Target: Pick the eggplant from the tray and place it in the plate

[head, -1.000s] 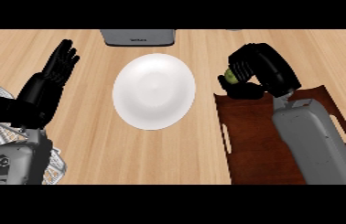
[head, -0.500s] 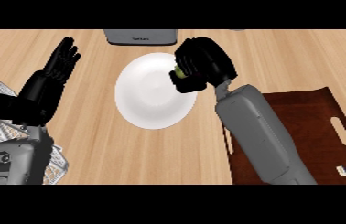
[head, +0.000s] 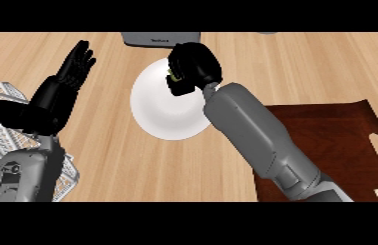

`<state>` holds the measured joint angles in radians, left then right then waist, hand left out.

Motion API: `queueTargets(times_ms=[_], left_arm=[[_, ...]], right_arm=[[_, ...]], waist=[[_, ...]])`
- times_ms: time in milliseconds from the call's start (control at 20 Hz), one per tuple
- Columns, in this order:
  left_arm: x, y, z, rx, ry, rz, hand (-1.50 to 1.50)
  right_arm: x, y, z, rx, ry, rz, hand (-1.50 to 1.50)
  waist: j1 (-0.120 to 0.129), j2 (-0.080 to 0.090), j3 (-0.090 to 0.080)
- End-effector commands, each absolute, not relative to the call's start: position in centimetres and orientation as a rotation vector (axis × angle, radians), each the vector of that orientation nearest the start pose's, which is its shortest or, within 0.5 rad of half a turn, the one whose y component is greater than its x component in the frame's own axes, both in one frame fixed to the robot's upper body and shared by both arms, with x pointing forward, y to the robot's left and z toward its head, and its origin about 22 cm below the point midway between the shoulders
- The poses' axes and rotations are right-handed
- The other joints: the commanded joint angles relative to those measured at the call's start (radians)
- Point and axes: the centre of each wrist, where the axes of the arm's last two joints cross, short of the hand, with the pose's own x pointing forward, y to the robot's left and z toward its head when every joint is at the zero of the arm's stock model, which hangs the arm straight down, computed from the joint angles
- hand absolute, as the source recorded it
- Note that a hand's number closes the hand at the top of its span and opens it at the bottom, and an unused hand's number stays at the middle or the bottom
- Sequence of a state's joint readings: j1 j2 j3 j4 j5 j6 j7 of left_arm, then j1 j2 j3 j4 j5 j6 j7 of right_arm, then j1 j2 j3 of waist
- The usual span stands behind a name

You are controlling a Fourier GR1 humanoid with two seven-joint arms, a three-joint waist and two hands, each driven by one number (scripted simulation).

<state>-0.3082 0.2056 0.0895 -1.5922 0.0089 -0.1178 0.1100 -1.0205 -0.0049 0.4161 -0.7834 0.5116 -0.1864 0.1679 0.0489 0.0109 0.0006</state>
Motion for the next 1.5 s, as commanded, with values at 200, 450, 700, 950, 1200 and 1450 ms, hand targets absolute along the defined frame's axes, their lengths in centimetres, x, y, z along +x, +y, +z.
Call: queueTargets(times_ms=[200,450,700,950,1200,1450], left_arm=[[31.9,25.5,11.5,0.041,-1.778,-0.294,0.0],[30.9,25.2,10.5,0.046,-1.804,-0.316,0.0],[31.8,25.0,11.9,0.039,-1.788,-0.314,0.0],[31.8,24.1,10.3,0.053,-1.769,-0.309,0.0],[30.7,25.6,10.2,0.058,-1.771,-0.263,0.0],[30.7,26.5,10.1,0.118,-1.768,-0.266,0.0]], right_arm=[[40.4,-2.9,8.2,-0.492,-1.559,0.956,1.5],[40.7,-3.9,6.5,-0.399,-1.559,0.919,-1.5],[40.4,-3.4,7.0,-0.307,-1.656,0.798,-1.5],[40.5,-3.0,8.5,-0.22,-1.75,0.589,-1.5],[41.1,-4.0,8.3,-0.093,-1.744,0.448,-1.5],[43.1,-7.2,8.0,-0.072,-1.733,0.346,-1.5]], waist=[[0.063,0.017,-0.001],[0.068,0.018,-0.001],[0.085,0.021,0.0],[0.063,0.015,0.0],[0.023,0.004,0.0],[-0.007,0.003,0.0]])
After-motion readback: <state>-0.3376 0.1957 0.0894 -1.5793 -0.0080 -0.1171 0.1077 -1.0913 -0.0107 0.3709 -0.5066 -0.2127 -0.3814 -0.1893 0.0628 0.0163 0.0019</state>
